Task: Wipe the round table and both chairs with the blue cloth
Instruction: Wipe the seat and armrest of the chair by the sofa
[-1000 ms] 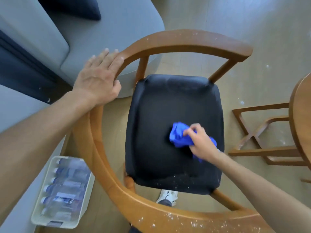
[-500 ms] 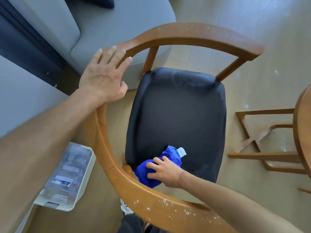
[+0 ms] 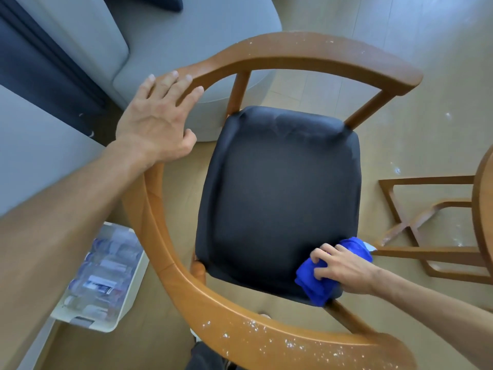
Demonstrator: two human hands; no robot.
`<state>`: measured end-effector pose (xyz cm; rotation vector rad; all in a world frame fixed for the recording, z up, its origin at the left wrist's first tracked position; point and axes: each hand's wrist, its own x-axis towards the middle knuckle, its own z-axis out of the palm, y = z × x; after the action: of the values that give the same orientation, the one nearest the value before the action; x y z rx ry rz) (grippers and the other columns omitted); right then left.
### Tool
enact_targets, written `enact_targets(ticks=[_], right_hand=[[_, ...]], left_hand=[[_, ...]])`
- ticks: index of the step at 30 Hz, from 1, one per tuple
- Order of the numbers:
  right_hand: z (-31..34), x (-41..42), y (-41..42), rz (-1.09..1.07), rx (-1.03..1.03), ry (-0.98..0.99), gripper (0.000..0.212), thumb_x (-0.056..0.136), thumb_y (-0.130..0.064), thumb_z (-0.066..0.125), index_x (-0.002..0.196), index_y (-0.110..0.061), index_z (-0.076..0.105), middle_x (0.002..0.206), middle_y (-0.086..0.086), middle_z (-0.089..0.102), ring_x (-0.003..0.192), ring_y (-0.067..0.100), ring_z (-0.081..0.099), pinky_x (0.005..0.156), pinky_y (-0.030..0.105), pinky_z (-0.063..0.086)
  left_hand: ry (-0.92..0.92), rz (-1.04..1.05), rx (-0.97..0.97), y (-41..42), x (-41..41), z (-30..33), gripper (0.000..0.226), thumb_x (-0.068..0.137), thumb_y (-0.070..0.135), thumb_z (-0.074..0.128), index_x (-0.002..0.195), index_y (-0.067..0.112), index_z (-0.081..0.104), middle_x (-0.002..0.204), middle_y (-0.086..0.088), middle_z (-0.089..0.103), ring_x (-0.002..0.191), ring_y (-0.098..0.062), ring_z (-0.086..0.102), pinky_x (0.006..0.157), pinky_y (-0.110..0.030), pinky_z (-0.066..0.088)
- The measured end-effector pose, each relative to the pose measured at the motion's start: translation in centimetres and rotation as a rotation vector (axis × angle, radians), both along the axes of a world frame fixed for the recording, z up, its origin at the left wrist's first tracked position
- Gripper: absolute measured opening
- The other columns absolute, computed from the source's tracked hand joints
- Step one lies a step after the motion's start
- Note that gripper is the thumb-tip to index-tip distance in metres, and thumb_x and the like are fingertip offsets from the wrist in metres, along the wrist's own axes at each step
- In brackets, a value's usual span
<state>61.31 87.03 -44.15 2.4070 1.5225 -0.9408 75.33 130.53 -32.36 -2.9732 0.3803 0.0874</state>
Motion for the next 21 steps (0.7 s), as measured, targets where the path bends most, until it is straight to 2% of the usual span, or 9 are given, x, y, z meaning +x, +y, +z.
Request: enact_targets(ticks=[3,5,7,11,14,15,17,19,21], right_hand=[[-2.1,-0.2,9.1,-0.174,0.237,-0.076,0.055,0.049,0.001,0.066,0.094,-0.030,0.055,0.110,0.001,0.043,0.087,0.025,0.053,0.054,0.030,0.042],[-3.3,-1.1,15.1,-0.192,0.215,-0.075,0.051,0.049,-0.002,0.070,0.092,-0.027,0.057,0.109,0.004,0.048,0.084,0.026,0.052,0.053,0.032,0.040],[-3.5,-1.7,16.6,-0.132,0.167,-0.078,0.050,0.047,-0.006,0.074,0.089,-0.027,0.057,0.109,0.005,0.051,0.083,0.026,0.050,0.054,0.032,0.038],[-2.5,-3.2,6.5,0.237,0.156,0.016,0.044,0.059,-0.029,0.079,0.092,-0.034,0.050,0.115,-0.002,0.049,0.093,0.023,0.054,0.063,0.030,0.045],[-0.7,-1.4,-1.8,0.210,-0.113,0.097,0.051,0.052,-0.024,0.080,0.089,-0.036,0.047,0.113,-0.004,0.051,0.094,0.022,0.057,0.062,0.030,0.047],[-0.4,-0.6,-4.7,0.121,-0.209,0.084,0.046,0.058,-0.019,0.077,0.092,-0.034,0.049,0.117,-0.002,0.050,0.099,0.024,0.055,0.064,0.032,0.048],[1.0,1.1,-9.9,-0.194,-0.320,-0.058,0.037,0.071,-0.008,0.064,0.102,-0.027,0.055,0.123,0.007,0.047,0.106,0.030,0.048,0.070,0.038,0.050],[1.9,3.2,-12.4,-0.665,-0.245,-0.217,0.035,0.071,-0.004,0.065,0.102,-0.018,0.059,0.116,0.013,0.046,0.100,0.033,0.045,0.065,0.042,0.051],[1.8,5.0,-9.9,-1.079,-0.151,-0.233,0.035,0.075,-0.008,0.067,0.108,-0.015,0.055,0.116,0.013,0.040,0.105,0.034,0.041,0.077,0.043,0.049]], left_hand=[[-0.003,-0.004,0.000,0.0,0.0,0.1,0.070,0.087,0.034,0.049,0.150,0.015,0.025,0.158,-0.013,0.022,0.147,-0.030,0.017,0.119,-0.050,0.011],[0.006,0.006,0.001,-0.1,0.0,0.3,0.070,0.087,0.034,0.049,0.150,0.015,0.025,0.159,-0.012,0.022,0.147,-0.030,0.016,0.120,-0.050,0.011],[0.018,0.014,0.005,-0.2,0.1,0.3,0.070,0.087,0.034,0.049,0.150,0.016,0.024,0.159,-0.011,0.021,0.147,-0.029,0.016,0.120,-0.049,0.011],[0.027,0.010,0.010,0.0,-0.1,0.4,0.072,0.086,0.033,0.049,0.151,0.015,0.024,0.159,-0.011,0.021,0.147,-0.028,0.015,0.120,-0.048,0.010],[0.015,0.009,0.011,0.0,-0.1,0.4,0.072,0.086,0.034,0.050,0.150,0.016,0.024,0.159,-0.011,0.021,0.147,-0.029,0.015,0.120,-0.049,0.011],[0.019,0.005,0.009,-0.1,0.0,0.3,0.072,0.086,0.034,0.050,0.150,0.016,0.024,0.159,-0.011,0.021,0.147,-0.029,0.015,0.120,-0.049,0.011],[0.019,0.009,0.006,-0.1,0.0,0.3,0.072,0.086,0.034,0.049,0.150,0.016,0.023,0.159,-0.011,0.021,0.147,-0.029,0.015,0.120,-0.049,0.011],[0.014,0.007,0.010,0.0,0.1,0.2,0.072,0.086,0.034,0.049,0.150,0.016,0.023,0.158,-0.012,0.022,0.147,-0.029,0.016,0.120,-0.050,0.012],[0.015,-0.005,0.007,0.0,0.1,0.3,0.072,0.085,0.034,0.050,0.150,0.015,0.023,0.158,-0.013,0.022,0.146,-0.030,0.016,0.119,-0.050,0.013]])
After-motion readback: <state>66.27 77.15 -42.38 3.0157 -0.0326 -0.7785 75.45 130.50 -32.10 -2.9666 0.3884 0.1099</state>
